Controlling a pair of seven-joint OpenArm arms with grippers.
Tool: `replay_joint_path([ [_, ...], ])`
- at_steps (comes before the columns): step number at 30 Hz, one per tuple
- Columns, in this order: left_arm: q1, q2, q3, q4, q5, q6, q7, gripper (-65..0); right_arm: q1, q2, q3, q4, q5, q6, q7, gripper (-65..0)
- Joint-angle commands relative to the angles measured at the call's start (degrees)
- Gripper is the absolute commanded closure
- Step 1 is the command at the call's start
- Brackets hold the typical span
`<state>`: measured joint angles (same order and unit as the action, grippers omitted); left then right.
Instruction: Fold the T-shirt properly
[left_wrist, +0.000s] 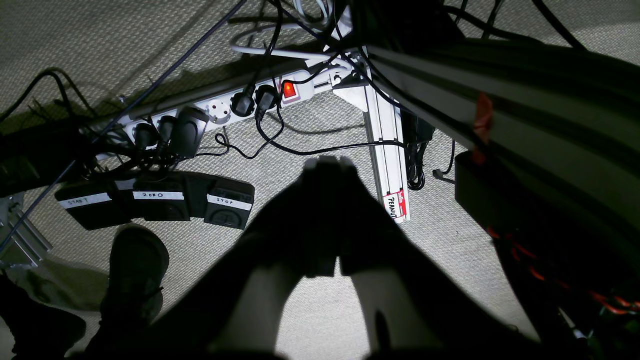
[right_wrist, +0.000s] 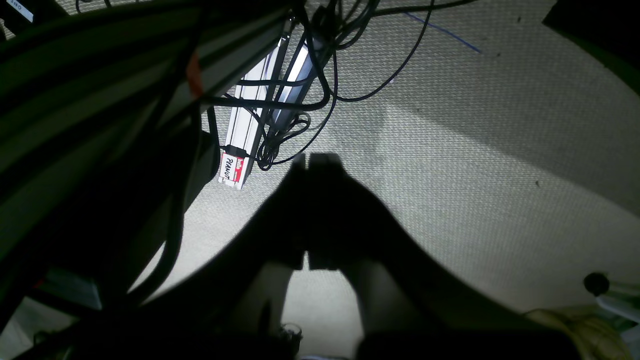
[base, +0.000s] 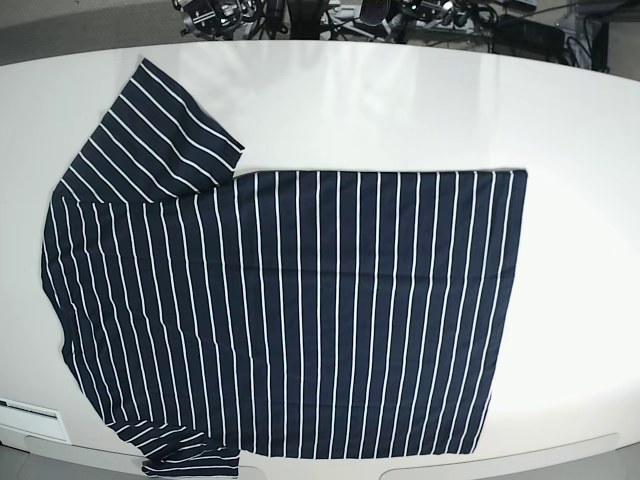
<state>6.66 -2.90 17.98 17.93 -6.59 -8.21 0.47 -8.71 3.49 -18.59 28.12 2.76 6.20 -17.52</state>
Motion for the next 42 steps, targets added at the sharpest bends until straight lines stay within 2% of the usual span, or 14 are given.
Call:
replay_joint_path([
  [1,0.13,0.02,0.00,0.35,0.11,-0.52,0.07,0.0,0.02,0.17,0.15,0.68,-0.26,-0.94,-0.50,0.0],
  [5,0.13,0.02,0.00,0.44,0.11,-0.52,0.07,0.0,0.00,0.17,0.15,1.62,-0.28,-3.89,-1.29,0.0],
  [7,0.15,0.02,0.00,0.44,0.11,-0.55,0.07,0.0,0.00,0.17,0.15,1.90,-0.63,-3.65,-1.18,0.0],
  [10,0.17,0.02,0.00,0.44,0.11,-0.52,0.07,0.0,0.00,0.17,0.15,1.90,-2.62,-1.16,-1.16,0.0],
  [19,0.15,0.00,0.00,0.44,0.13,-0.55,0.07,0.0,-0.02,0.17,0.15,1.90,-4.87,-1.33,-2.14,0.0],
  [23,0.63,-0.42,0.00,2.45,0.52,-0.92,6.21,0.0,-0.33,0.52,0.13,1.90,-8.00,-1.22,-5.14,0.0],
  [27,4.66,-1.75,0.00,11.43,0.76,-1.38,13.64,0.0,-3.91,2.27,0.13,3.80,-10.71,-1.11,-5.01,0.0],
  [32,13.81,-4.87,0.02,26.34,-0.79,-1.40,17.92,0.0,-13.46,7.21,0.13,15.15,-7.80,3.02,-6.08,0.0],
  [36,21.14,-9.55,0.02,38.03,-3.78,-1.79,20.81,0.0,-22.34,11.80,0.15,29.73,-0.11,6.73,-12.87,0.0],
  [38,25.00,-12.72,0.02,43.95,-4.87,-2.75,21.00,0.0,-27.26,13.84,0.15,37.86,2.12,7.32,-15.23,0.0],
  [40,29.07,-15.96,0.02,50.03,-4.87,-2.67,21.03,0.0,-32.48,15.78,0.20,45.97,3.04,7.26,-15.32,0.0],
  [42,33.05,-19.30,0.00,56.22,-4.85,-2.67,21.07,0.0,-37.55,17.62,0.33,54.03,2.99,5.75,-15.34,0.0],
])
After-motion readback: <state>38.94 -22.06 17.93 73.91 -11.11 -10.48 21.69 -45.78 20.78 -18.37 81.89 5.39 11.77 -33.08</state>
